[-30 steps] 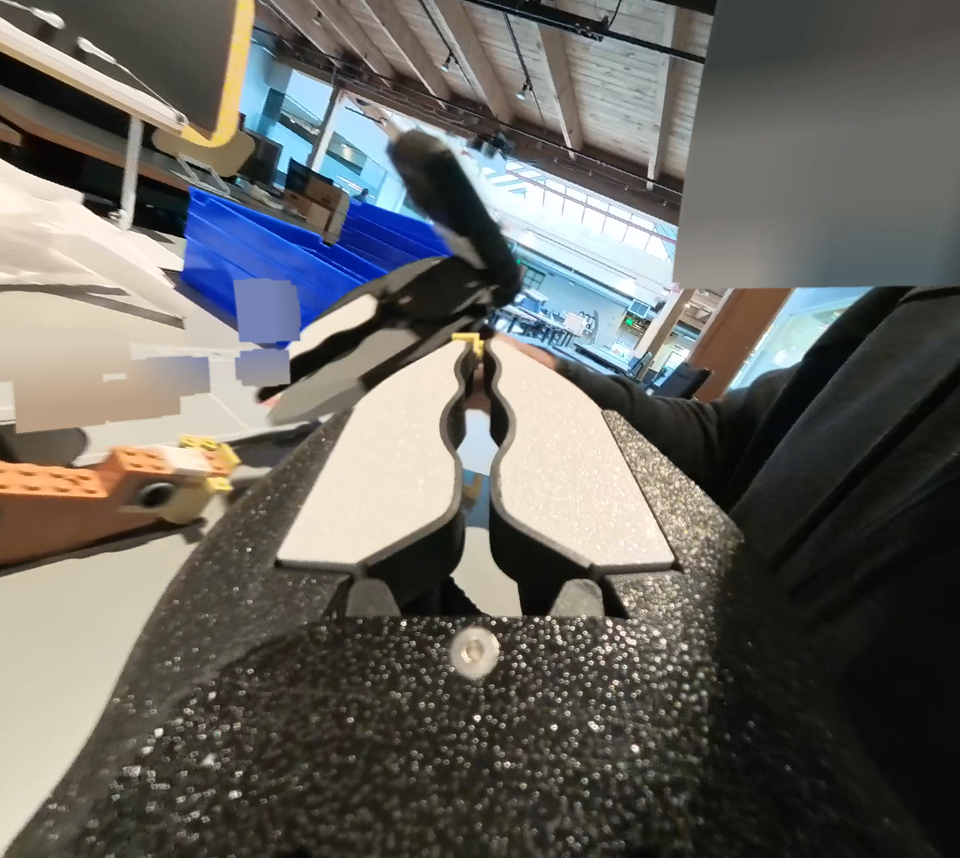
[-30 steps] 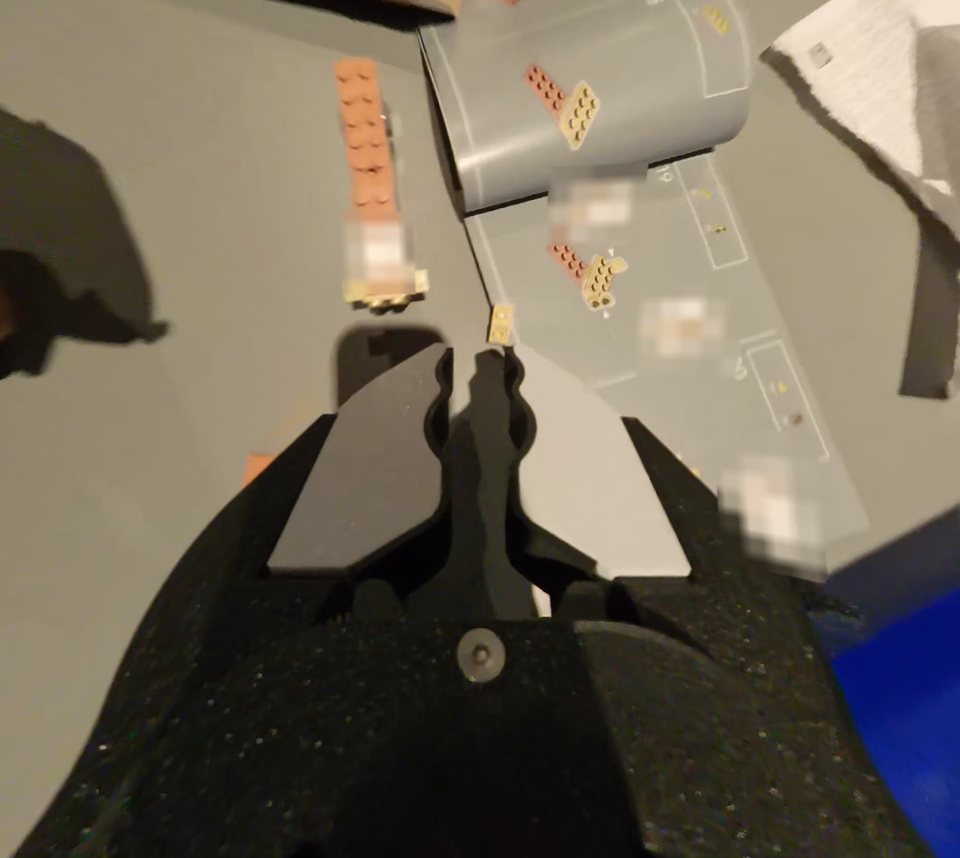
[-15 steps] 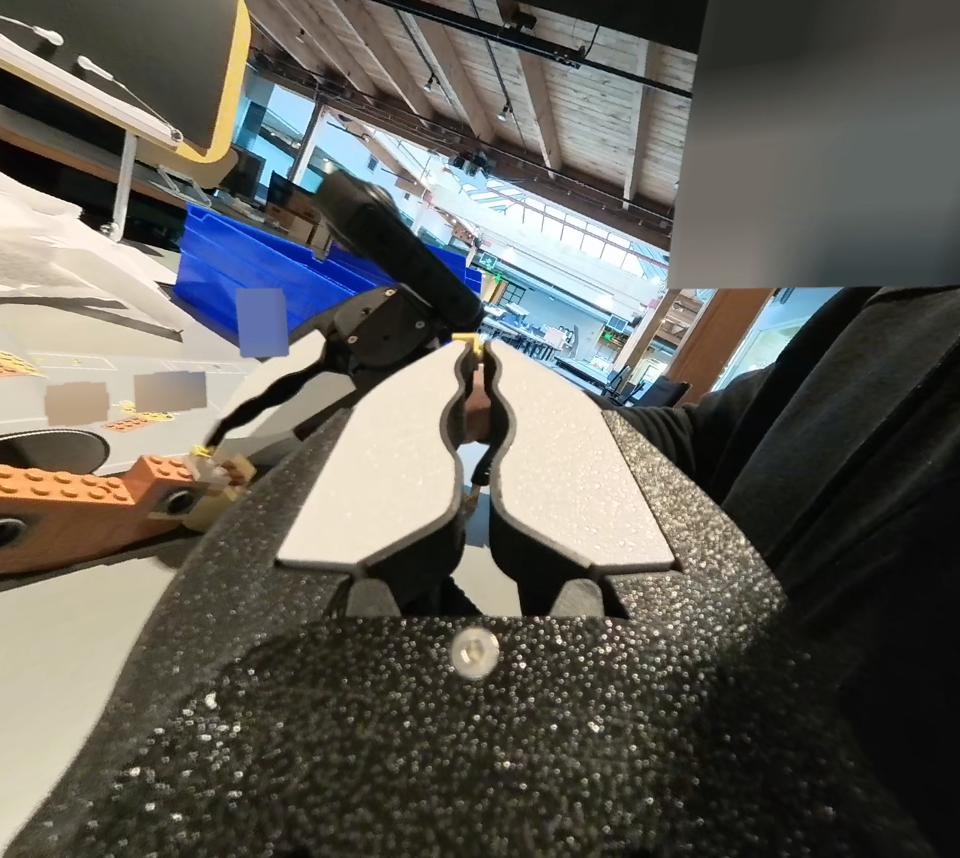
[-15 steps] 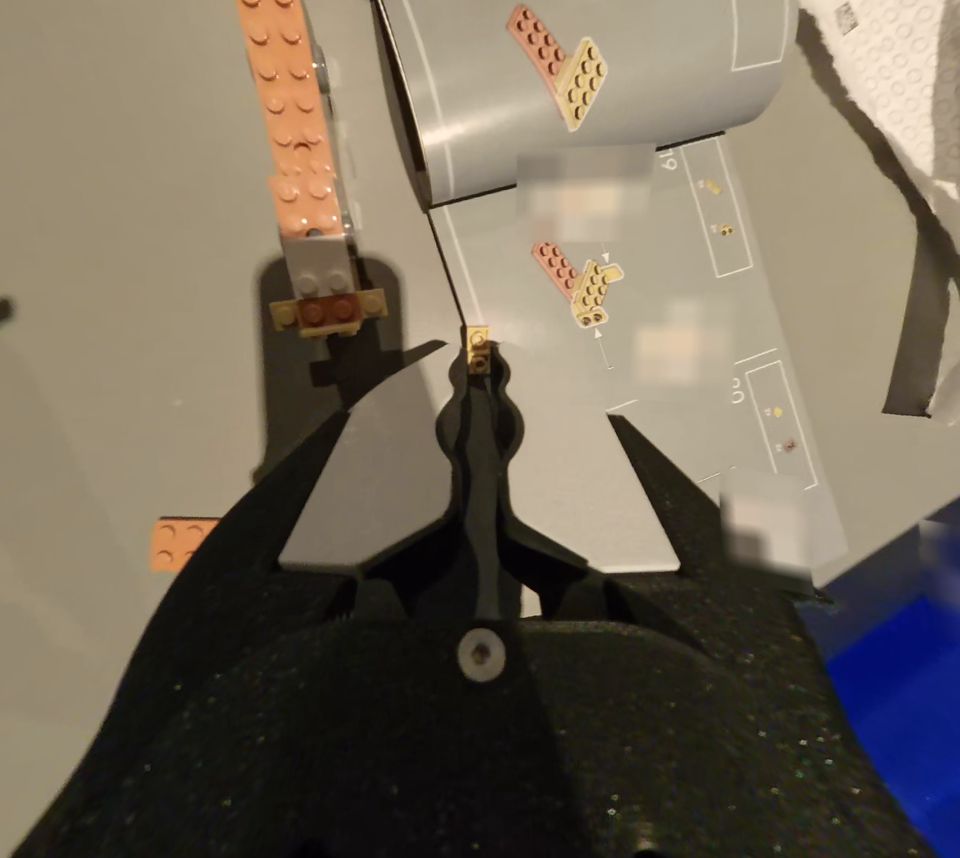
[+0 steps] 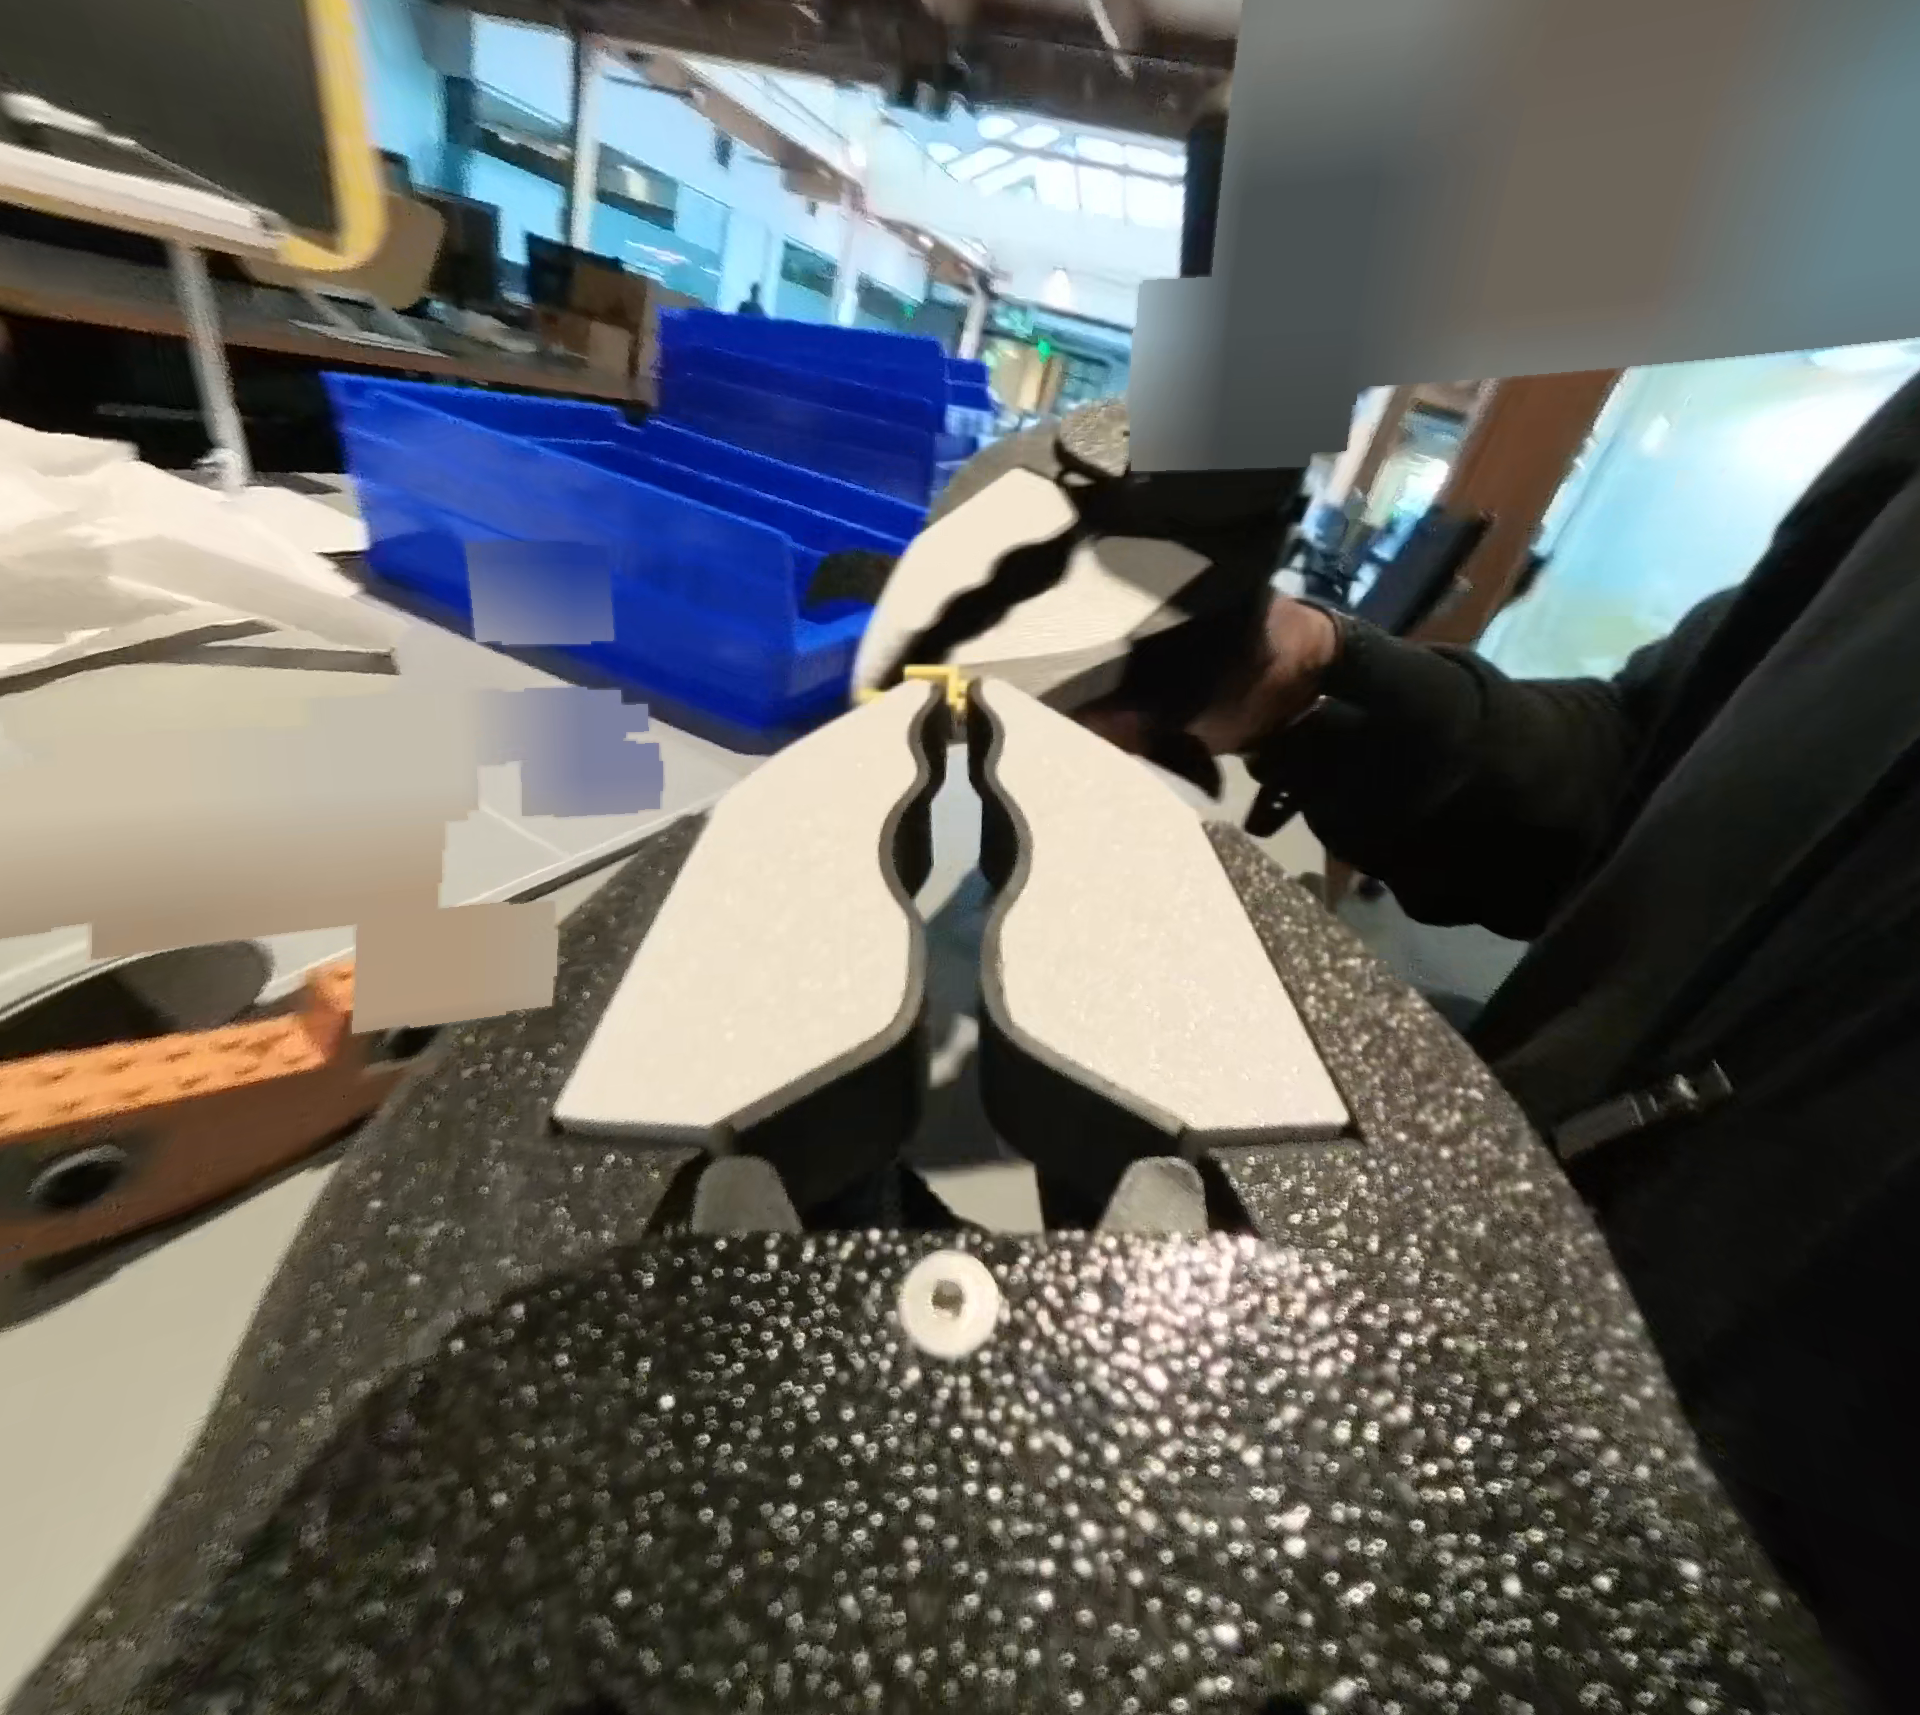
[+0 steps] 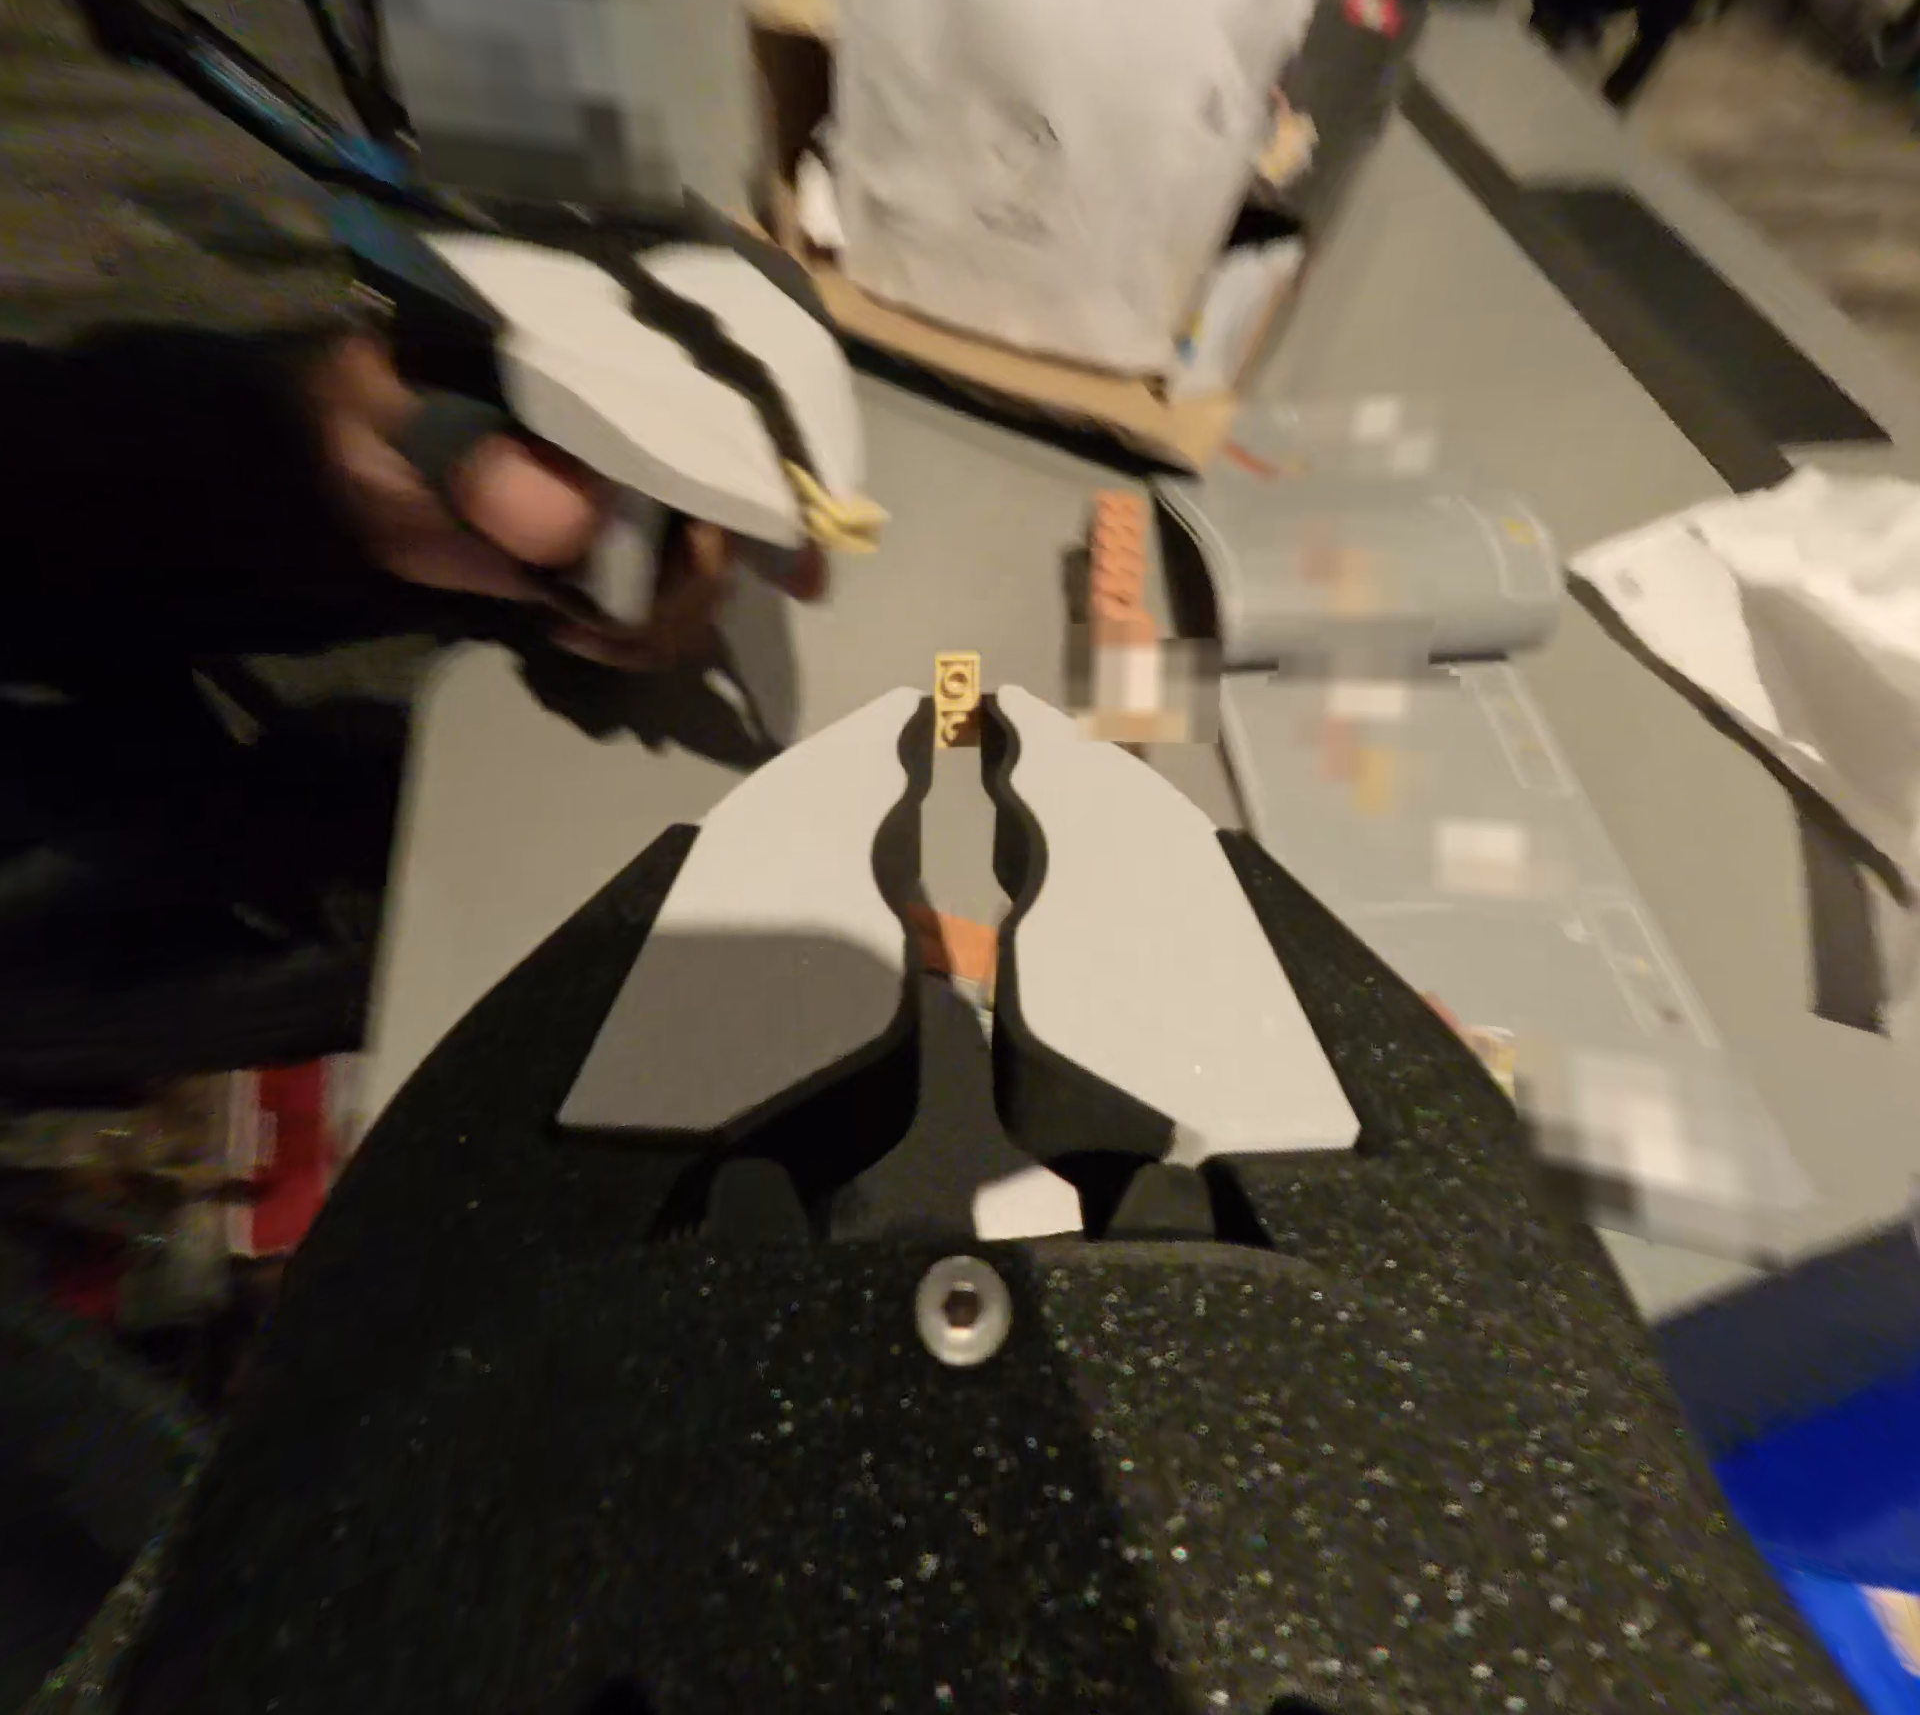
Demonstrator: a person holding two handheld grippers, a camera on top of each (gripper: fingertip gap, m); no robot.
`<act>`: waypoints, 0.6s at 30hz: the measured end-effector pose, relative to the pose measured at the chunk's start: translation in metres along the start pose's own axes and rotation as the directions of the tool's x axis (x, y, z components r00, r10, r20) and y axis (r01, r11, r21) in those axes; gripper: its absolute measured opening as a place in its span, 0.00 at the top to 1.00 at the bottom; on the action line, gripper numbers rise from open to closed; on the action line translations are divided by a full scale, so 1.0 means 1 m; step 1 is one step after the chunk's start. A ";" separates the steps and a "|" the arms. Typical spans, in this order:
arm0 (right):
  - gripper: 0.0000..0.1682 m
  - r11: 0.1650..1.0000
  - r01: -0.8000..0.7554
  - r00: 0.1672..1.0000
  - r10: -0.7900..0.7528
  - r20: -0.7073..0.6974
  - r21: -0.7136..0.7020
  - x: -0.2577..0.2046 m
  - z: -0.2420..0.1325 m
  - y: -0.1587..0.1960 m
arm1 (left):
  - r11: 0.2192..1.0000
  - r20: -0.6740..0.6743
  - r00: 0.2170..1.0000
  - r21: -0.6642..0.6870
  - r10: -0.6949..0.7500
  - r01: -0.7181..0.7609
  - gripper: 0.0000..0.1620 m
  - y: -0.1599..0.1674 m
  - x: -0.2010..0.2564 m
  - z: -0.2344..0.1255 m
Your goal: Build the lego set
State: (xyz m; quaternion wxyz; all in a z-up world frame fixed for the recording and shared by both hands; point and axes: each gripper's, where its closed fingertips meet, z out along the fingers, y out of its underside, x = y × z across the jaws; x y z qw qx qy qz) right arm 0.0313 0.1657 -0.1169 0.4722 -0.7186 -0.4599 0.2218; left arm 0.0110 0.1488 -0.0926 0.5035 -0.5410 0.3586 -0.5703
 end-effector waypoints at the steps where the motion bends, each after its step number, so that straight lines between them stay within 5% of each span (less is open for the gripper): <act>1: 0.95 0.999 -0.007 1.000 0.007 0.006 0.033 -0.008 -0.004 -0.003 | 1.000 -0.022 1.000 -0.004 0.006 -0.006 0.98 0.001 0.005 0.003; 9: 0.95 0.994 0.101 0.988 -0.106 -0.115 -0.048 -0.033 -0.018 0.016 | 0.999 -0.116 0.993 -0.048 -0.029 0.023 0.98 0.017 0.034 0.018; 18: 0.95 0.972 0.201 0.974 -0.212 -0.084 -0.124 -0.045 -0.027 0.025 | 0.952 -0.123 0.985 -0.267 0.124 -0.153 0.98 0.044 0.046 0.026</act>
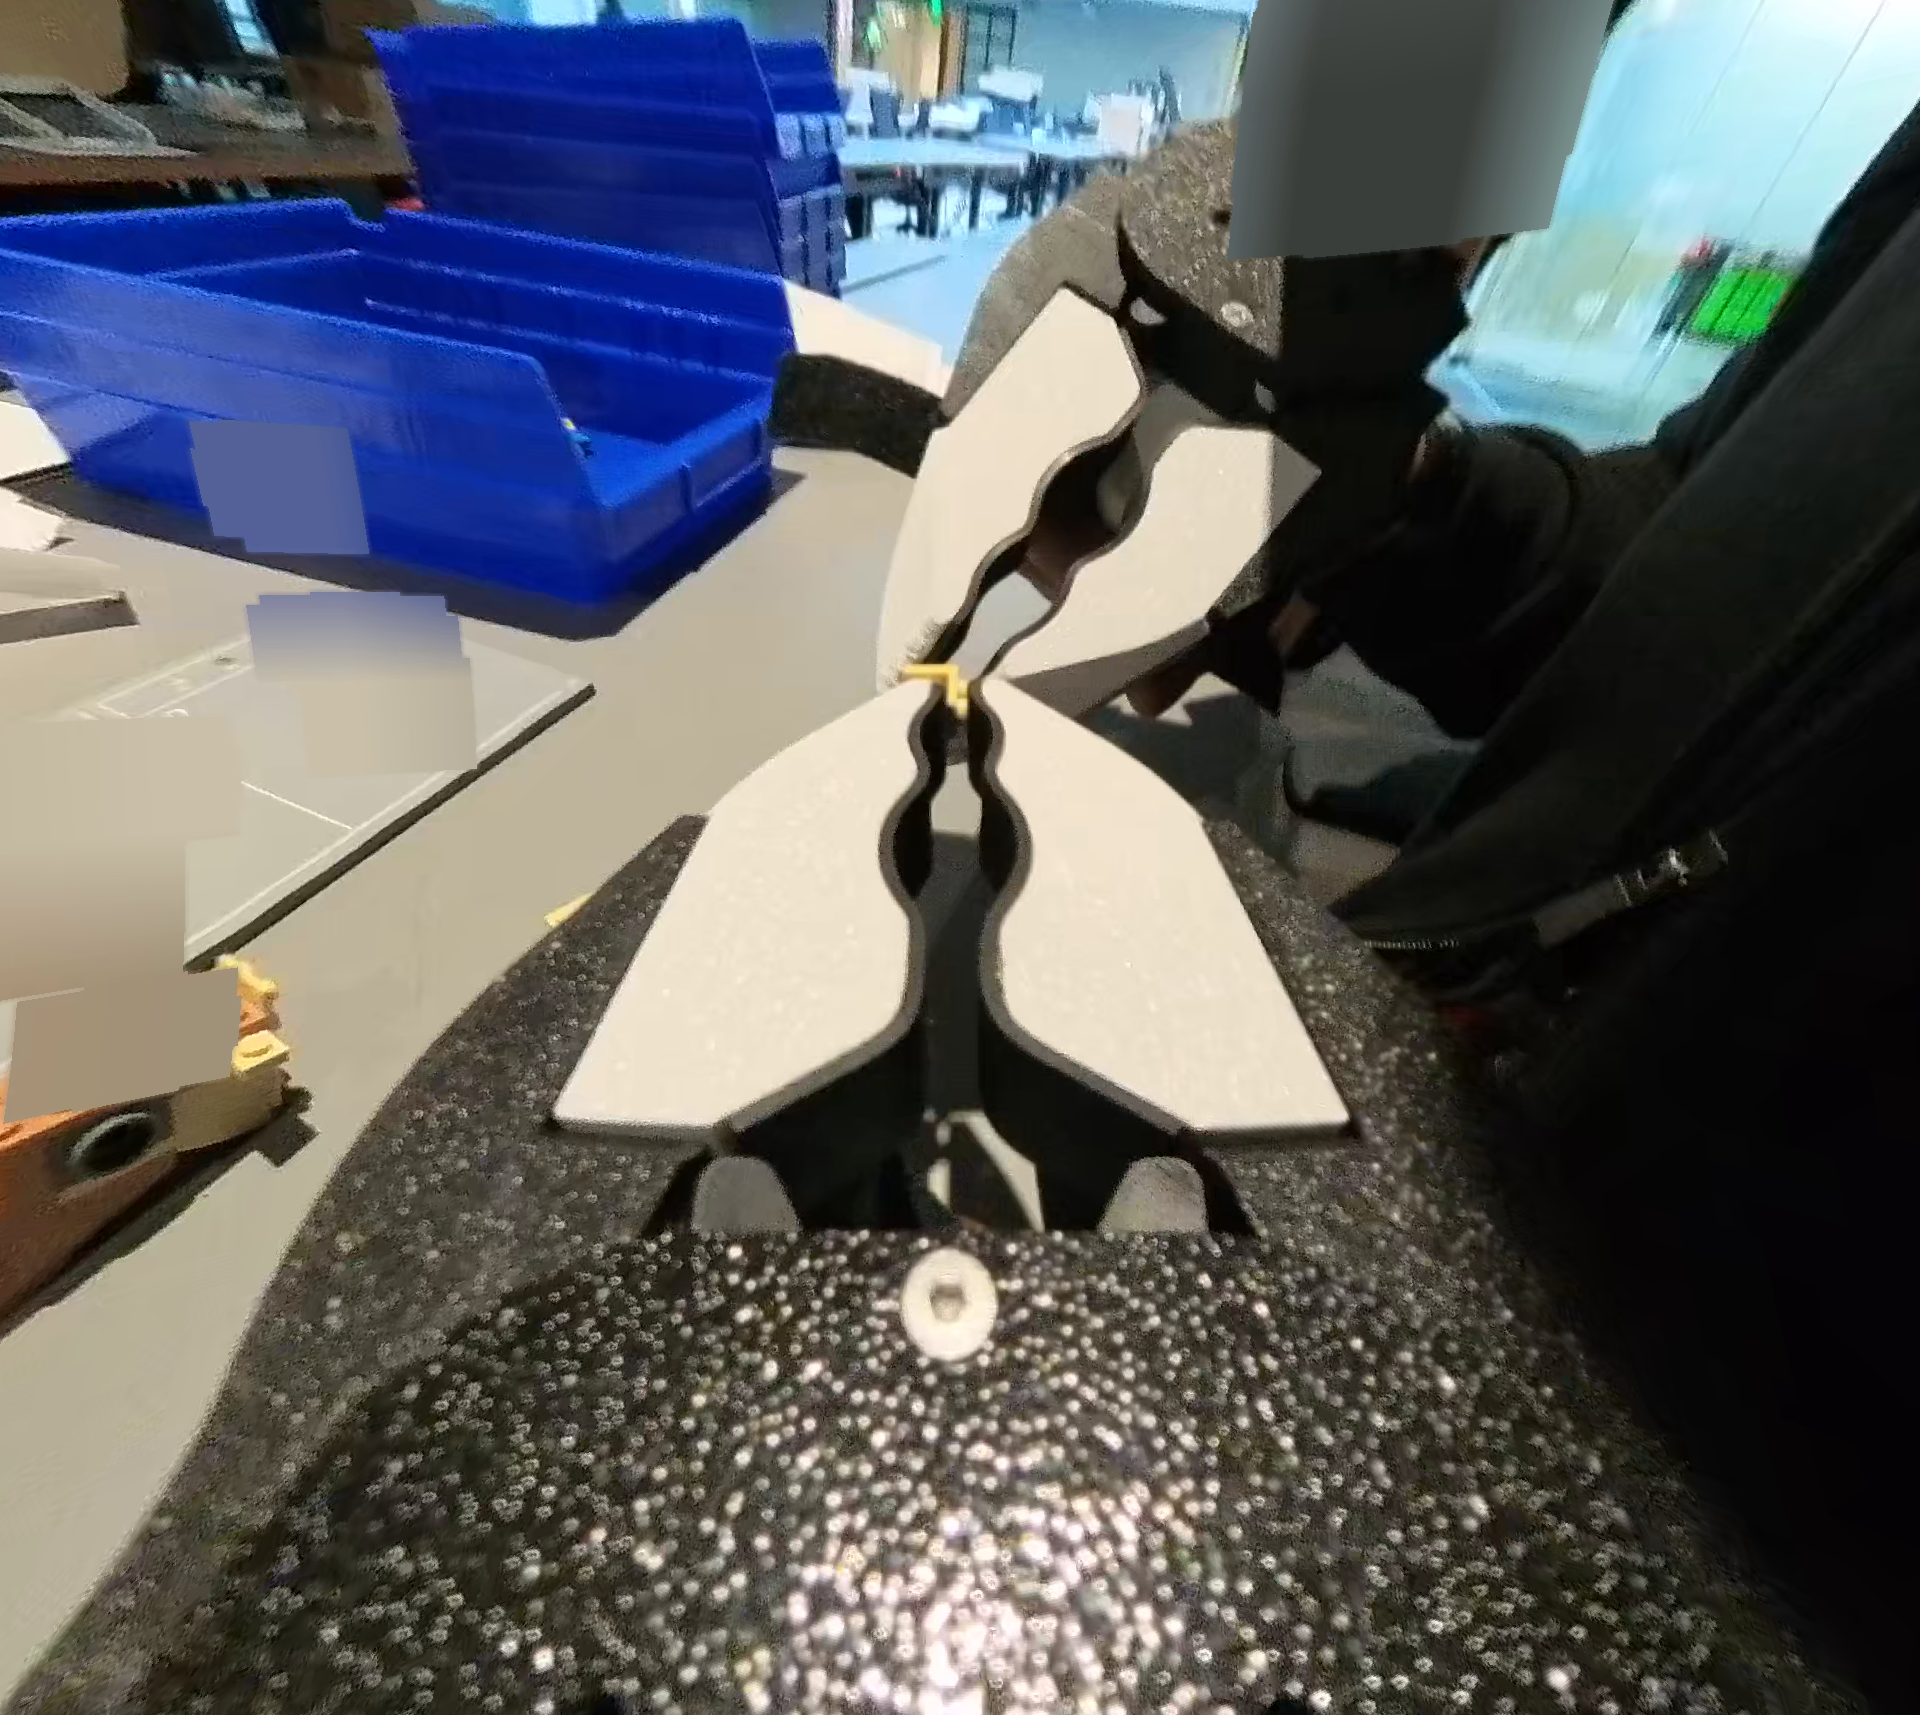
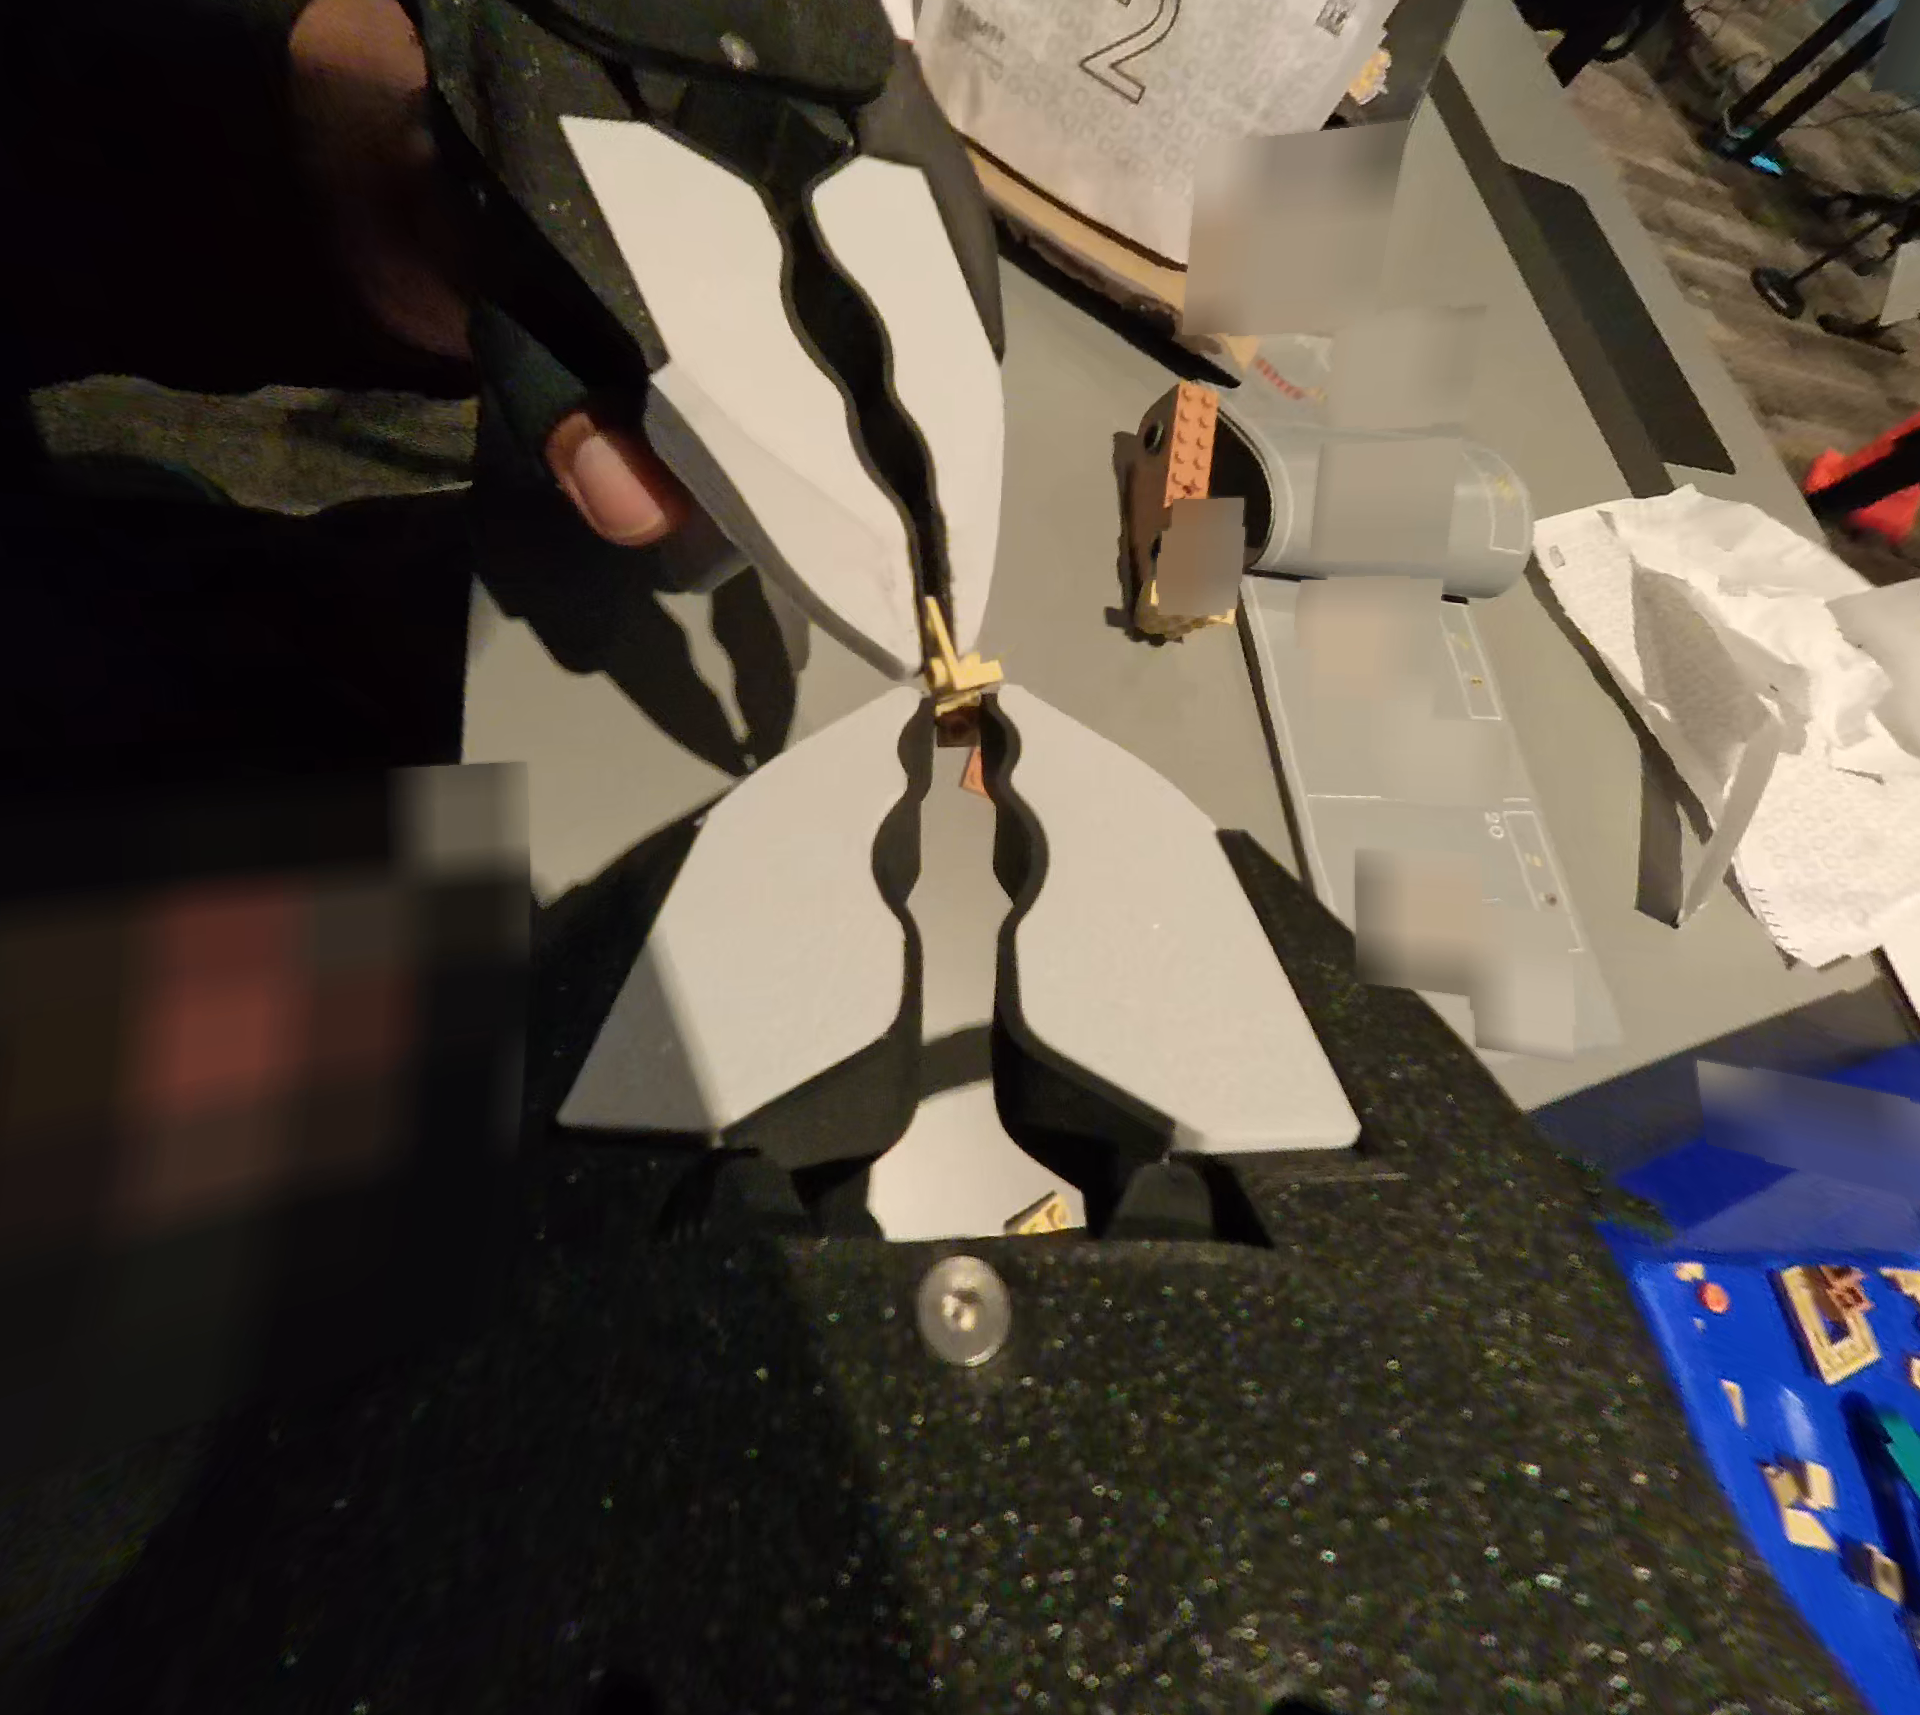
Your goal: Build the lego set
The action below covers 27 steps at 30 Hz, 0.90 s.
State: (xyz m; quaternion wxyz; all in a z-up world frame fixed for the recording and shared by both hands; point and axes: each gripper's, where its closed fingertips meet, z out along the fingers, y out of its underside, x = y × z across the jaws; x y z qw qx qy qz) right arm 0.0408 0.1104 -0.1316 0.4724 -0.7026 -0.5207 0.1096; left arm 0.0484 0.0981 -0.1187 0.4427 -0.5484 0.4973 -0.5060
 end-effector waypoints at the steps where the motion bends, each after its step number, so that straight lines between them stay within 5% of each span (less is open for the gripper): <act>1: 0.95 1.000 -0.003 1.000 0.003 0.008 0.000 -0.001 -0.001 0.001 | 1.000 -0.001 1.000 -0.014 0.007 -0.007 0.98 0.001 0.001 0.000; 13: 0.95 1.000 -0.018 0.999 0.017 0.039 0.015 -0.004 -0.008 0.011 | 0.977 0.011 0.995 -0.189 0.102 -0.098 0.98 0.018 0.003 0.006; 27: 0.95 0.921 -0.295 0.924 0.207 0.321 0.254 -0.015 -0.032 0.000 | 0.990 -0.156 0.986 -0.122 0.051 -0.070 0.99 0.007 0.026 0.008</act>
